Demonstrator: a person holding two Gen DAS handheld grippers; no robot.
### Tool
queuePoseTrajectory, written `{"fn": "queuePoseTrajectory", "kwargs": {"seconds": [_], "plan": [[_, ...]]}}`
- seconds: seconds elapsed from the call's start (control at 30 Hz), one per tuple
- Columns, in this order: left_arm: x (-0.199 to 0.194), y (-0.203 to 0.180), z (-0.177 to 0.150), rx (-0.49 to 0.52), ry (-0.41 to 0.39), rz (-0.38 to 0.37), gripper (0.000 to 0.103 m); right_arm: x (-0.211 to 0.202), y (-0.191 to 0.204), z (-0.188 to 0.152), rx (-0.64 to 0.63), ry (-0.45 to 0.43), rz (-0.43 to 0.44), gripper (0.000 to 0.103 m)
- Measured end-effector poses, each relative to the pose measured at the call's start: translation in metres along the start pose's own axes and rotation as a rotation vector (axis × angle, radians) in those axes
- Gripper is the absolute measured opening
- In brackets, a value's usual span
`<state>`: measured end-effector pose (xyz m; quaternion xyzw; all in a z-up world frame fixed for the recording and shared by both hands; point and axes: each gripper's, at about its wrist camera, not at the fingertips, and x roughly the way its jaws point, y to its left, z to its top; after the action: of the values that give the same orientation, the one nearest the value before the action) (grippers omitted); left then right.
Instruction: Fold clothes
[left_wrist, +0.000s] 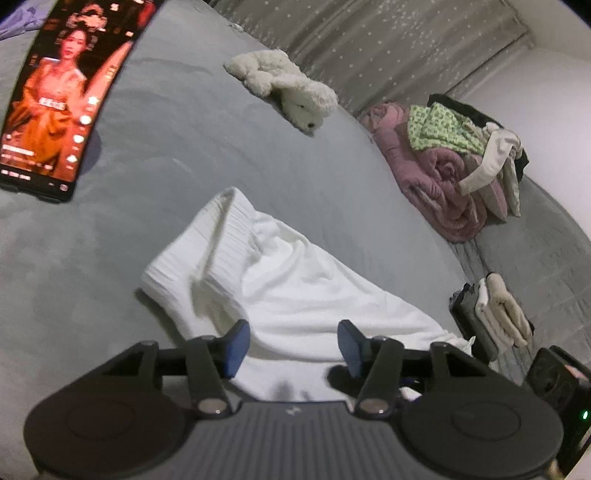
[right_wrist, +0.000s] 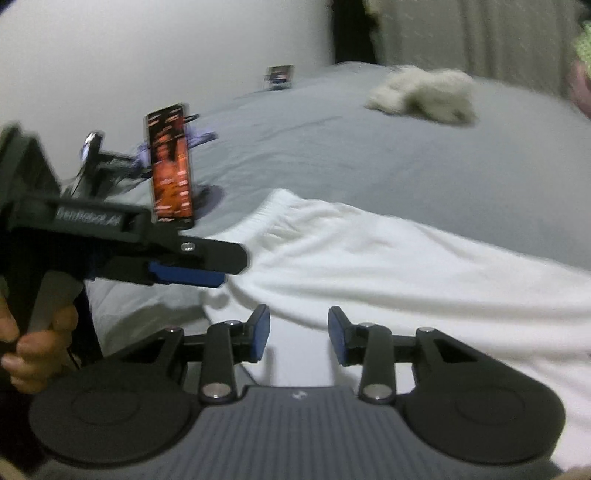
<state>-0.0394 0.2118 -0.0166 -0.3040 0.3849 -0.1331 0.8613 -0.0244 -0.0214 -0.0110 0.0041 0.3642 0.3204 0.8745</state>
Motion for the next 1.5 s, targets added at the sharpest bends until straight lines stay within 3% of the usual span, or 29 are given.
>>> {"fn": "queuePoseTrajectory", "kwargs": {"seconds": [0.13, 0.4, 0.53, 0.77, 1.0, 1.17, 1.27, 1.37, 1.5], "plan": [[0.008, -0.008, -0.003, -0.003, 0.016, 0.028, 0.056, -0.024, -0.034, -0.008, 0.153, -0.010, -0.017, 0.040], [0.020, -0.010, -0.011, -0.080, 0.024, 0.098, 0.056, -0.060, -0.120, -0.044, 0.525, -0.110, -0.041, 0.040], [0.023, -0.016, -0.019, -0.093, -0.039, 0.172, 0.055, -0.071, -0.161, -0.053, 0.744, -0.175, -0.031, 0.040], [0.025, -0.031, -0.043, -0.059, -0.215, 0.298, 0.049, -0.086, -0.202, -0.069, 0.987, -0.290, -0.026, 0.039], [0.026, -0.035, -0.055, -0.065, -0.347, 0.360, 0.041, -0.088, -0.200, -0.065, 0.969, -0.344, -0.105, 0.037], [0.020, -0.027, -0.052, -0.151, -0.396, 0.376, 0.034, -0.077, -0.200, -0.061, 0.916, -0.366, -0.164, 0.025], [0.017, -0.022, -0.048, -0.191, -0.411, 0.386, 0.021, -0.072, -0.201, -0.060, 0.872, -0.372, -0.201, 0.012], [0.015, -0.018, -0.045, -0.206, -0.410, 0.384, 0.003, -0.071, -0.199, -0.059, 0.840, -0.387, -0.224, 0.008], [0.009, -0.014, -0.041, -0.222, -0.428, 0.358, 0.002, -0.077, -0.191, -0.055, 0.799, -0.433, -0.239, 0.007]]}}
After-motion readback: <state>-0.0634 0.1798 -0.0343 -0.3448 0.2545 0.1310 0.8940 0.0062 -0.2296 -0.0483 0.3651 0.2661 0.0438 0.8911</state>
